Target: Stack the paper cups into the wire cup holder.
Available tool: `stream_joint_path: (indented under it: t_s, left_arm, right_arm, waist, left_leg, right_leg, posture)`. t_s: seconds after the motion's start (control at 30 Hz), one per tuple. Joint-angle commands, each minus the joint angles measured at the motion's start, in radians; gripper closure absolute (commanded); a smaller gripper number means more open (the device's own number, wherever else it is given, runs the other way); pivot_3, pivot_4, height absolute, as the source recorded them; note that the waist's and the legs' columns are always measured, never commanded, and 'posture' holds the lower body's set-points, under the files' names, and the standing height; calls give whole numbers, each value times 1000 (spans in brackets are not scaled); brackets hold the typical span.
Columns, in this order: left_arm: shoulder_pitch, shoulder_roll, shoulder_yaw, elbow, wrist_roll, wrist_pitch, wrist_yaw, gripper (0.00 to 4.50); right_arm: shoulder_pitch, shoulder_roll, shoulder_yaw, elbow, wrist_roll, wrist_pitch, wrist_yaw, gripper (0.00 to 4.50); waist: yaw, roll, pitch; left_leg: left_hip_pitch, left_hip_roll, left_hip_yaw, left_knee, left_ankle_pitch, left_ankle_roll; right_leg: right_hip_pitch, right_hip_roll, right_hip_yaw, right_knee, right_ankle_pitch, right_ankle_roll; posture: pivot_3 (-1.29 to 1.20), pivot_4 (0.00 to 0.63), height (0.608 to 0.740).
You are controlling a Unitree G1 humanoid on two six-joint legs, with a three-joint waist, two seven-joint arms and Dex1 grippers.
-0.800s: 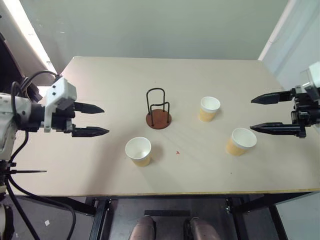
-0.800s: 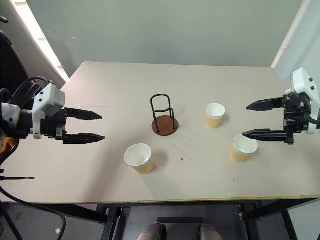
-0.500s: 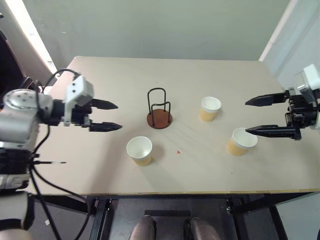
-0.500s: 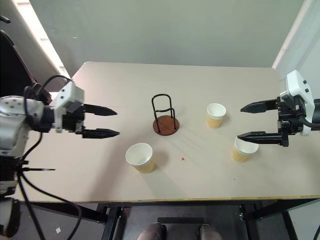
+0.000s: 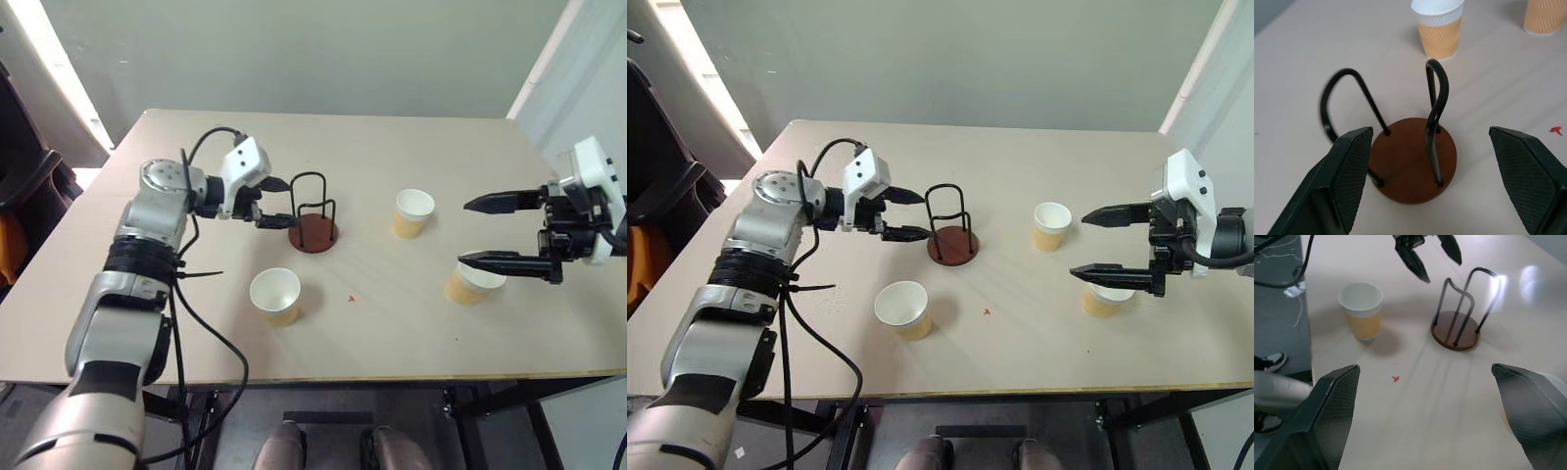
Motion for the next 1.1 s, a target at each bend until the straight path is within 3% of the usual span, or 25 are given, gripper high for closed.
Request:
stream_joint_path:
  t_s: [0.03, 0.1, 0.43, 0.63, 0.9, 1.1]
  left_arm:
    - [-50, -48, 4, 55, 20, -40, 9, 597]
    - [-66, -86, 8, 106, 34, -60, 37, 1006]
    - [-115, -125, 41, 219, 54, -105, 75, 4496]
    - [-101, -136, 74, 91, -8, -41, 9, 4496]
    - [71, -101, 55, -565, -235, 320, -120, 4496]
    - [209, -12, -32, -787, -285, 423, -198, 4496]
  right_arm:
    - [18, -13, -72, -48, 31, 14, -29, 0]
    - [32, -16, -82, -58, 33, 19, -42, 0]
    - [68, -36, -124, -74, 46, 27, -69, 0]
    - [76, -48, -136, -66, 43, 18, -65, 0]
    - [159, -103, -126, -122, 60, 23, 26, 0]
    - [229, -160, -39, -122, -64, -47, 40, 0]
  waist:
    - [3, 0, 0]
    - [5, 0, 0]
    - [12, 0, 0]
    - [14, 0, 0]
    - [19, 0, 0]
    - [19, 0, 0]
  left_leg:
    - [-2, 0, 0, 2, -1, 1]
    - [-3, -1, 1, 4, -1, 1]
    - [-3, -2, 4, 6, -2, 2]
    - [-4, -2, 4, 7, -1, 1]
    - [-5, -6, 14, 10, -1, 0]
    - [-1, -5, 17, 13, -3, 1]
  right_leg:
    - [0, 0, 0, 0, 0, 1]
    - [0, 0, 1, 0, 0, 3]
    - [0, 0, 4, -1, 0, 9]
    - [0, 2, 5, -1, -1, 11]
    - [0, 4, 7, -1, -4, 16]
    - [2, 3, 16, 0, -4, 18]
  posture:
    - [0, 150, 740]
    - [0, 150, 740]
    - [0, 150, 740]
    - [0, 150, 740]
    - [0, 150, 740]
    - [0, 150, 740]
